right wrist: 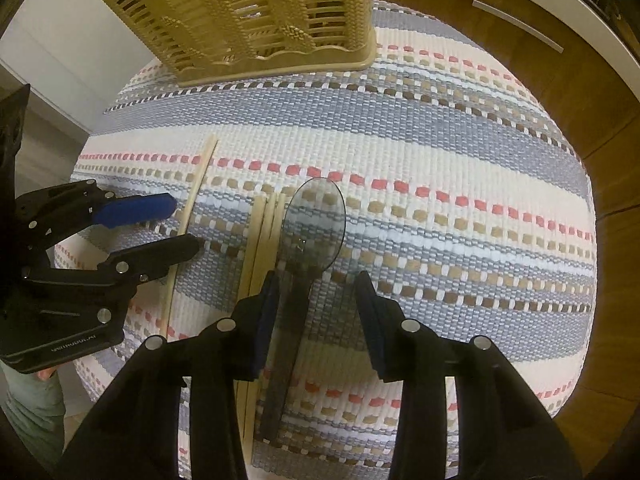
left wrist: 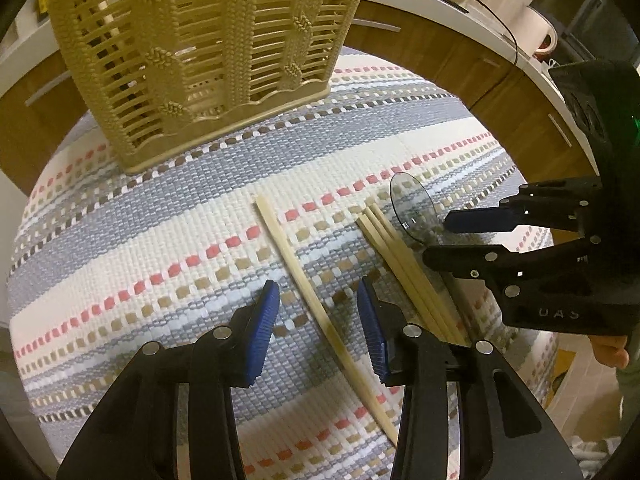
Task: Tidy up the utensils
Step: 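Return both tools to the cloth and close the right tool on chopsticks, then grasp a single chopstick with the left tool while the right tool holds chopsticks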
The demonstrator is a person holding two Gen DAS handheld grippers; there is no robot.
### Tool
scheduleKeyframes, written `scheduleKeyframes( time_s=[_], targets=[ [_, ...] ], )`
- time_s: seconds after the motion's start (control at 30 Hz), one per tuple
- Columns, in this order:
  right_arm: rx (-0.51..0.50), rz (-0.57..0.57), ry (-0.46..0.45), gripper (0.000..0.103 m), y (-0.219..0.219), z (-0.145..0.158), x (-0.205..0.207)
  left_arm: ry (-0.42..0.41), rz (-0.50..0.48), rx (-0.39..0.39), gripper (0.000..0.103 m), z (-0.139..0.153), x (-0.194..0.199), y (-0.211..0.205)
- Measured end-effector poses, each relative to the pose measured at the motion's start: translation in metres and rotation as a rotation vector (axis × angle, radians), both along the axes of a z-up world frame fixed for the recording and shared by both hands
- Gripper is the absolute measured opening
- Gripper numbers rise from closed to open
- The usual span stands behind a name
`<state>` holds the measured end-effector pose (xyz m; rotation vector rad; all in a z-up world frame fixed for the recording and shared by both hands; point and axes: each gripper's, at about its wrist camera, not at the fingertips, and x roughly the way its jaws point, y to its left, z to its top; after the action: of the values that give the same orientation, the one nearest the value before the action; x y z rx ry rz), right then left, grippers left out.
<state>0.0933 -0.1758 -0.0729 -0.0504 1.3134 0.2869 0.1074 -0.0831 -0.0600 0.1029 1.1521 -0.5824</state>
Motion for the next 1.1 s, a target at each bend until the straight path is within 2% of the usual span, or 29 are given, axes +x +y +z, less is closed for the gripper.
scheduleKeyframes(
  time_s=[0.33, 0.5, 0.63, 0.77, 0.93, 1.0, 1.1],
  targets=[
    [-0.080, 0.029, -0.030, 0.035, 0.020, -0.007, 0.000, -0.043, -0.023, 0.082, 0.038, -0.004, -0.002, -0.024],
    [-0.012, 0.008, -0.006, 0.031, 0.018, -0.008, -0.001, -0.010, -0.014, 0.021, 0.038, -0.007, 0.000, -0.024],
    [-0.016, 0.008, -0.013, 0.028, 0.018, -0.009, -0.001, -0.014, -0.003, 0.020, 0.038, -0.006, 0.002, -0.022],
    [0.026, -0.021, -0.023, 0.028, 0.009, -0.001, -0.004, -0.022, 0.009, 0.010, 0.038, -0.004, 0.002, -0.015],
    [0.073, 0.012, -0.042, 0.028, 0.016, 0.010, -0.004, -0.020, 0.017, 0.005, 0.038, -0.003, 0.003, -0.005],
    [0.073, 0.018, -0.034, 0.020, 0.021, 0.008, -0.003, -0.019, 0.017, 0.002, 0.038, -0.003, 0.003, -0.004],
    [0.061, 0.018, -0.019, 0.017, 0.026, 0.003, 0.002, -0.020, 0.013, -0.002, 0.038, -0.002, 0.001, 0.004]
  ],
)
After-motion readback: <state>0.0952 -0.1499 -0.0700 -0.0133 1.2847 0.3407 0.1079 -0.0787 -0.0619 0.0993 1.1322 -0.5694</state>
